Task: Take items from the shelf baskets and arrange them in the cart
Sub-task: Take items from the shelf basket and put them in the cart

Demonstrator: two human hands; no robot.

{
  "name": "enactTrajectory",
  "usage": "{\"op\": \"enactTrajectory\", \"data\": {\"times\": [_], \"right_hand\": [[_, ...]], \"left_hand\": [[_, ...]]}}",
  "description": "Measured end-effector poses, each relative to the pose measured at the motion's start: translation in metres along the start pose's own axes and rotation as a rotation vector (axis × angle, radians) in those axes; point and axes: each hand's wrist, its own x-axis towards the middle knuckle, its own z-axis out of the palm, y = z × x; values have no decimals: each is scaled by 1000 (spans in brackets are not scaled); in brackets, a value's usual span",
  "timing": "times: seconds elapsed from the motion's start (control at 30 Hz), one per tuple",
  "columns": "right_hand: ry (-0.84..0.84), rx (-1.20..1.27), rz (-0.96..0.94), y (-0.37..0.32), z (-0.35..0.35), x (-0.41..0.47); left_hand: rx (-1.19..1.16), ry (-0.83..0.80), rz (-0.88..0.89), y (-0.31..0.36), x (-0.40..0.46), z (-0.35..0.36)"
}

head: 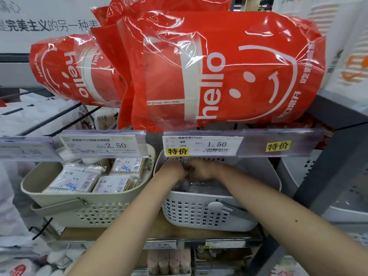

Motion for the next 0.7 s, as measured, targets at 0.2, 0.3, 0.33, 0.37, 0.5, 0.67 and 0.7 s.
{"op": "enactTrajectory", "data": {"times": [0.2, 0.3, 0.33, 0.37, 0.5, 0.67, 0.7], "right_hand": [[-25, -15, 35, -2, 1, 2], [-28, -23, 45, -2, 1, 0], [-29, -25, 49, -3, 0, -2], [-28, -22, 50, -3, 0, -3], [-35, 1, 55, -6, -2, -9], [-24, 4, 45, -7, -7, -19], [-27, -1, 49, -7, -9, -20]], "left_hand": [[61, 107, -15, 1, -2, 5], [53, 96, -2, 1, -2, 4], [46, 97, -1, 0, -2, 4], [43, 99, -1, 0, -2, 4], [41, 100, 12, 0, -4, 4], [69, 83, -1, -1, -5, 4], [76, 85, -2, -1, -6, 3]]}}
